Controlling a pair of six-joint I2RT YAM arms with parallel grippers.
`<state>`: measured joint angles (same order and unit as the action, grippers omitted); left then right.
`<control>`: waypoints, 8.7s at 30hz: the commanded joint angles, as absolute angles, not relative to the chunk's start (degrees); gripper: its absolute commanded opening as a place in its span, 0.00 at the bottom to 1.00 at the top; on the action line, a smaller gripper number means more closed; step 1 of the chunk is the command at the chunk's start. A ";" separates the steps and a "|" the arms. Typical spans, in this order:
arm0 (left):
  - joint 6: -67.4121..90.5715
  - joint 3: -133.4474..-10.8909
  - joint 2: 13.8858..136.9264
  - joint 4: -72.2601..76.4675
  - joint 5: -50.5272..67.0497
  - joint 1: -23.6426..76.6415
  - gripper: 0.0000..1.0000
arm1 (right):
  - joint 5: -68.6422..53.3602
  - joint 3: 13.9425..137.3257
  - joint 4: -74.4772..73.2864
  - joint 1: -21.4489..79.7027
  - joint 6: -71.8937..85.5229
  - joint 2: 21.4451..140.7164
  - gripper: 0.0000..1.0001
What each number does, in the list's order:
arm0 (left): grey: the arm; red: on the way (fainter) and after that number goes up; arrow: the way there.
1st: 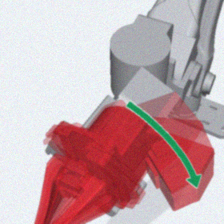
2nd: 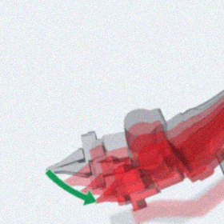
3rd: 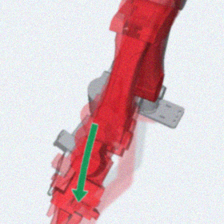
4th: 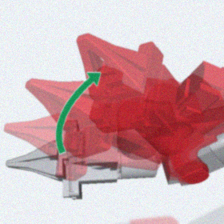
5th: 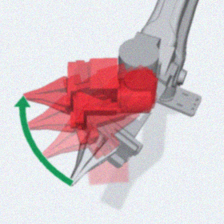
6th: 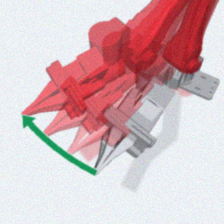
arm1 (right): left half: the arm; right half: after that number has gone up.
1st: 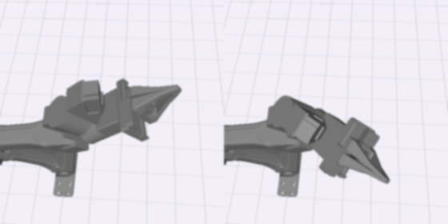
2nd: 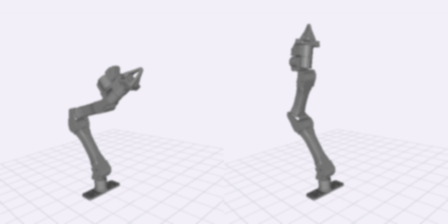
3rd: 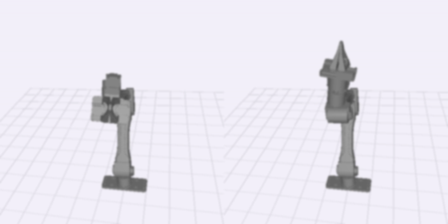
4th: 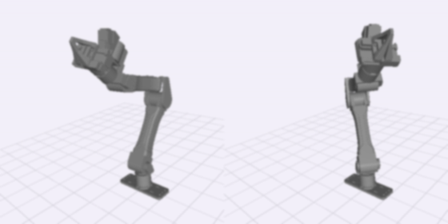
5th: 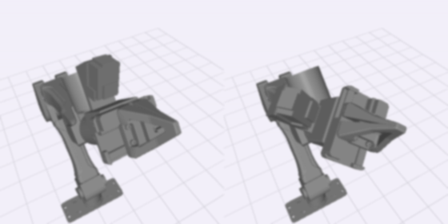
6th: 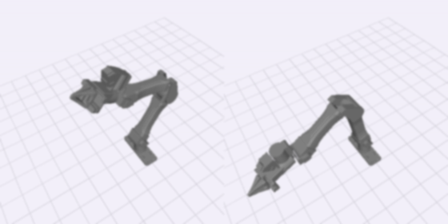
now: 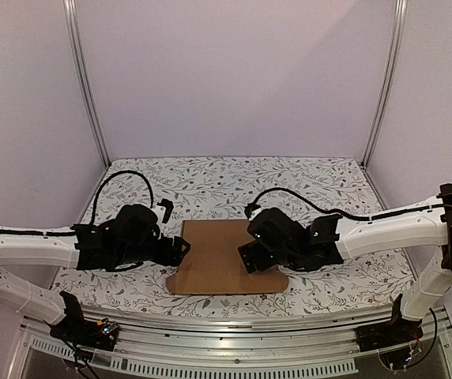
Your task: Fold the paper box
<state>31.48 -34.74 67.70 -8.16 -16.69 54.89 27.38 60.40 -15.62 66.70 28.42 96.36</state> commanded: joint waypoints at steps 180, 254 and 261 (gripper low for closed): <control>77.54 -20.50 60.48 26.86 65.02 22.51 0.29 | 19.46 42.19 -21.44 79.64 -60.81 45.42 0.99; 43.65 -33.60 48.27 -19.19 46.94 23.14 1.00 | 34.89 38.47 -3.22 92.11 -53.17 53.93 0.39; 38.63 -37.22 45.48 -22.75 40.66 22.79 1.00 | 33.57 35.71 -4.21 90.28 -39.93 52.63 0.39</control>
